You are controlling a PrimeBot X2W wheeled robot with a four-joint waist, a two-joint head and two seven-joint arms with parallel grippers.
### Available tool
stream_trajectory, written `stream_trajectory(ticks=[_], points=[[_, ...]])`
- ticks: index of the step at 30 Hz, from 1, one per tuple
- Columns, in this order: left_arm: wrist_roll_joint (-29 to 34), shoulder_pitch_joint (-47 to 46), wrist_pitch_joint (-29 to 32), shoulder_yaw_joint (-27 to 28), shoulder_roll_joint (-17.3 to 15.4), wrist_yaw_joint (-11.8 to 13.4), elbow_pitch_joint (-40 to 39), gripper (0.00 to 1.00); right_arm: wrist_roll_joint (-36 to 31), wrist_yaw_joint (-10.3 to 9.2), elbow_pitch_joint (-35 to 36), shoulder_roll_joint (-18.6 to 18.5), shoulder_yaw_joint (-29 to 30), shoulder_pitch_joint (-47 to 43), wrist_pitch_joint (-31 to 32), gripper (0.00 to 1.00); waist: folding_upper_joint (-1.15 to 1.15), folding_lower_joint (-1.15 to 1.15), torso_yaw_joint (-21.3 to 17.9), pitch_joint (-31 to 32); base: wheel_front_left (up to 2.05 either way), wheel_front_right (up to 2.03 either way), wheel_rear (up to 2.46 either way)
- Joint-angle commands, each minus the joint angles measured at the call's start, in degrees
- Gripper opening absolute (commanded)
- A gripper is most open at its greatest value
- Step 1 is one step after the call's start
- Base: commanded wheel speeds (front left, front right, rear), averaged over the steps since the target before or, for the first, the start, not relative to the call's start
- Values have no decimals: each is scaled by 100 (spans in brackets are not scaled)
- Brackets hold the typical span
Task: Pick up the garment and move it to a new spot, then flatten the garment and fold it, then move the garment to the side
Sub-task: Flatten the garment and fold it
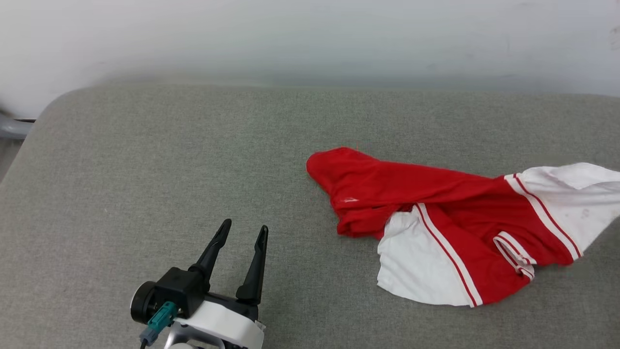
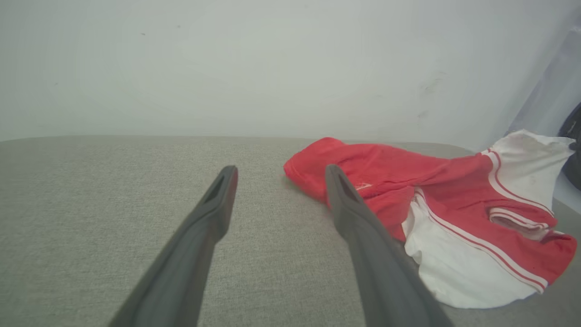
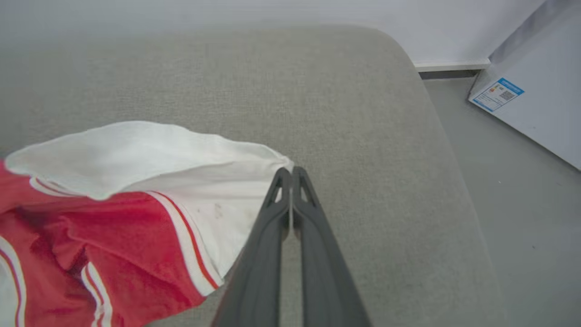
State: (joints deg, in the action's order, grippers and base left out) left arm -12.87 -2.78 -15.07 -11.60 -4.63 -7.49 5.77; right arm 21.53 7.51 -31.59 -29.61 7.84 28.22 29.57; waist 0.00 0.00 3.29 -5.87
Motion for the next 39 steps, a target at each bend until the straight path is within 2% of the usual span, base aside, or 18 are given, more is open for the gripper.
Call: stream_trajectory(ticks=[1,4,8,9,10,15,21,24,32,39], points=[[-7,-94,-15,-6,-14,1,-10,100,-104,-4,-136,80,114,-38,-86,0,0,0,23,-75,0,0,0],[-12,-131,-15,-31,-17,1,19,100,-201,-4,-561,313,414,81,-234,0,0,0,27,-172,0,0,0],[-41,-209,-15,-94,-55,1,75,100,-660,-5,-1021,297,434,194,-389,0,0,0,53,-208,0,0,0],[-42,-234,-15,-106,-51,1,78,100,-835,-6,-1140,274,463,222,-492,39,0,0,66,-211,0,0,0],[-32,-247,-15,-123,-47,1,86,100,-988,-5,-1250,245,465,226,-621,100,0,0,86,-206,0,0,0],[-31,-239,-15,-158,-25,1,88,100,-1363,-5,-1507,399,534,488,-1273,100,0,0,133,-148,0,0,0],[-60,-78,-15,-93,-7,1,90,100,-1411,-5,-1083,674,190,526,-2108,100,0,0,80,91,0,0,0],[-96,20,-15,-57,16,1,40,100,-1066,-5,-567,952,58,249,-2623,100,0,0,12,249,0,0,0],[-155,180,-15,-9,48,1,-94,100,-429,-5,958,1290,-490,-734,-3394,100,0,0,-137,378,0,0,0],[-196,353,-15,-61,71,1,-235,100,-404,-5,2130,1611,-579,-1848,-3996,100,0,0,-215,343,0,0,0]])
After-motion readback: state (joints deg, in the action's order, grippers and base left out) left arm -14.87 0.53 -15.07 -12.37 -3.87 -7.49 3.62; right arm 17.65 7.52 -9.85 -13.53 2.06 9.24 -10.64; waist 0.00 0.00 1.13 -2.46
